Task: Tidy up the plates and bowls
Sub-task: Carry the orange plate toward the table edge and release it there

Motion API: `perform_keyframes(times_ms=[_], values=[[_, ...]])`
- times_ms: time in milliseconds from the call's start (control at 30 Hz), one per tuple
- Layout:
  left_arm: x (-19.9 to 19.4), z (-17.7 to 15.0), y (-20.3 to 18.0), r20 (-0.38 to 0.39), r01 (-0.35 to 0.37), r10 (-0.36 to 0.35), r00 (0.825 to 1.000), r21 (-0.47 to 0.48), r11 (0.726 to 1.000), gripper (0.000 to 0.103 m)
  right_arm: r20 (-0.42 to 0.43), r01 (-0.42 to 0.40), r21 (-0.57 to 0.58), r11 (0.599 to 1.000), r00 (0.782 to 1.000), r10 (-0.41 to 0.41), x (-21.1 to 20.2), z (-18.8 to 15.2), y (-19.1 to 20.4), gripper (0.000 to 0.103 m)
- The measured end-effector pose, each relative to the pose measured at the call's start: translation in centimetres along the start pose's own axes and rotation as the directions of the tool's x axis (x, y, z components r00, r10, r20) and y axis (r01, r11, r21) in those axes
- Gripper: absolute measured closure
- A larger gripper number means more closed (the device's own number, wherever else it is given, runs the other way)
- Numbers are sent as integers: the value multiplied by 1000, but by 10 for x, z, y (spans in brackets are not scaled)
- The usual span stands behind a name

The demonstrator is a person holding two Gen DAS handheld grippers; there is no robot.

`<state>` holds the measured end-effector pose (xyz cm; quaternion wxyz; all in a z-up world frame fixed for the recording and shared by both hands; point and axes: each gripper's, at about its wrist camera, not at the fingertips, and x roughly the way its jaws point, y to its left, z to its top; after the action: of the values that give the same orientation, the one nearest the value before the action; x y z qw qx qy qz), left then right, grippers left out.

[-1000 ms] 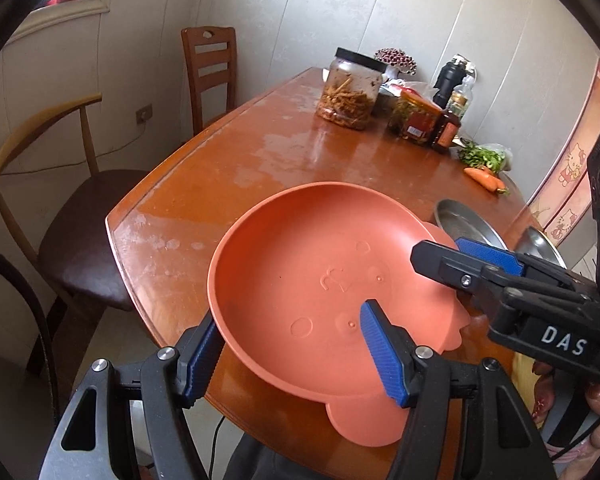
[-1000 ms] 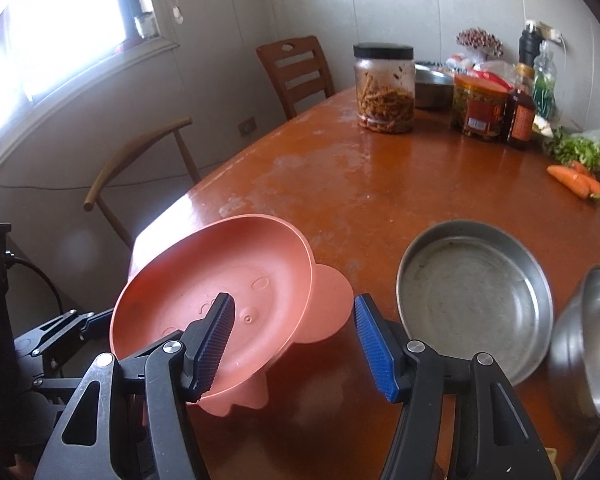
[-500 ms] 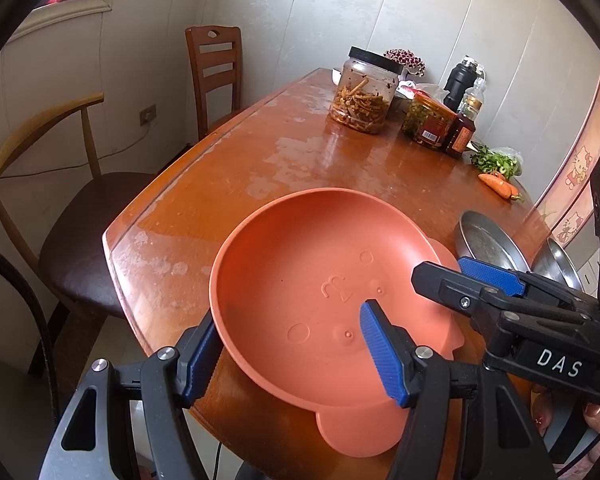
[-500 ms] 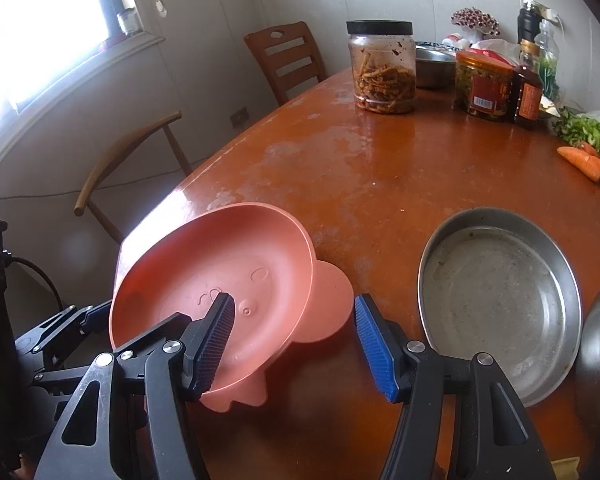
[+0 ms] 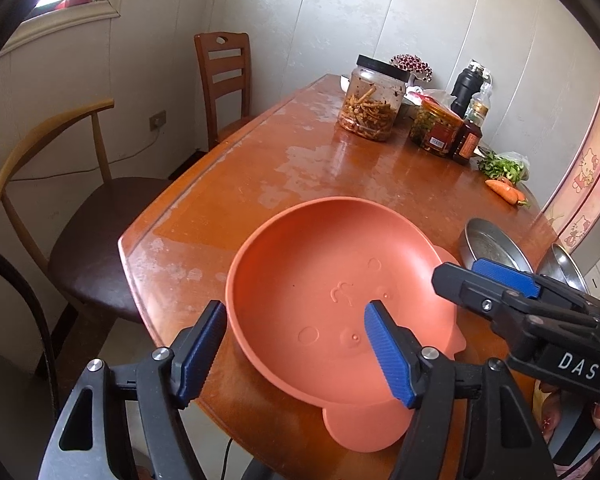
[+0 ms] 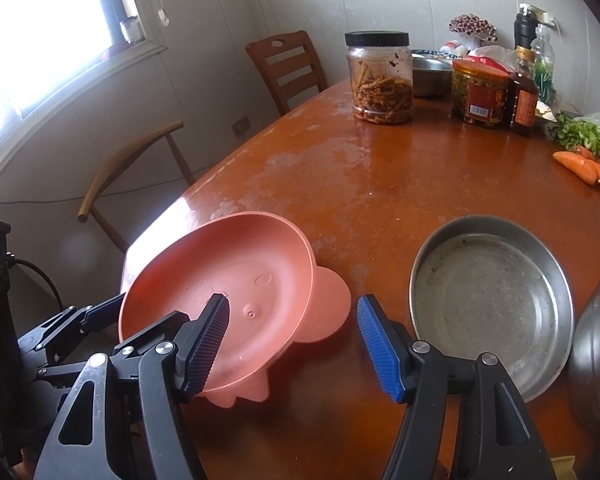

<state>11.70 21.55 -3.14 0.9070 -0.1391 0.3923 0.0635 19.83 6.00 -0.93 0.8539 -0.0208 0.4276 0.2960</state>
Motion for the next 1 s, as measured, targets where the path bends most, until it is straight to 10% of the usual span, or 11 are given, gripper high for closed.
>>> perform_keyframes(times_ms=[1000], values=[[-68, -28, -84, 53, 26, -32, 998, 119, 993, 29, 164, 95, 36, 995, 981, -100, -117, -51, -32, 28]])
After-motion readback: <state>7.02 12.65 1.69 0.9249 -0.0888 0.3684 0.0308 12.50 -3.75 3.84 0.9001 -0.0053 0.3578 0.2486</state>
